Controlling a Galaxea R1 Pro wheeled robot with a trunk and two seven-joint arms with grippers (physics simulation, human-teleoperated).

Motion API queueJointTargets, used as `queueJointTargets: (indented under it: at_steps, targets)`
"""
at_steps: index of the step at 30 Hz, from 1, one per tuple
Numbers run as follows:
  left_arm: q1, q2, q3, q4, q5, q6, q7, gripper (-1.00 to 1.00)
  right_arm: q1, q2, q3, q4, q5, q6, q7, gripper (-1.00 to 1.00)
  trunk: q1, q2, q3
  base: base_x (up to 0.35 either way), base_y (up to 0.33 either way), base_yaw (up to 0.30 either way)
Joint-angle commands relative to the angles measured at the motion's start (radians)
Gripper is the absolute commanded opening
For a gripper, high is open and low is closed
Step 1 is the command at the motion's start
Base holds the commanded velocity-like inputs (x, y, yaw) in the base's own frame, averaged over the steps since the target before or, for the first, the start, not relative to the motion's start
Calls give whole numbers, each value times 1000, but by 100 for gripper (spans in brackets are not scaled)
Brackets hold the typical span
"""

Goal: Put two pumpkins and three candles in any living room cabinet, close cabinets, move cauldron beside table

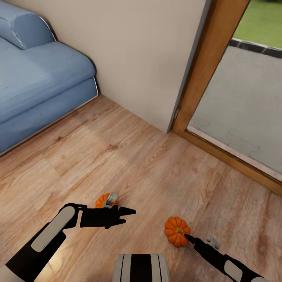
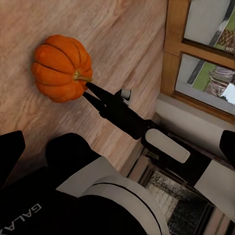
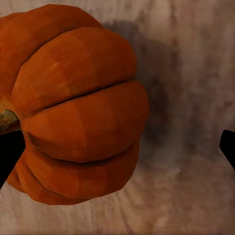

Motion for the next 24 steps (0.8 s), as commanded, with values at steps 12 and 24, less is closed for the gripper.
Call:
queueJointTargets:
  at_steps: [12,24]
  targets:
    - [-1,-1,-1,-1,11,0,10,100,0,-1,5,0,-11,9,2,100,0,0,-1,72,51,0]
    - [-1,-2,-4,1,9,0,10,100,0,-1,5,0,-9,7,-1,100,0,0,-1,40,47,0]
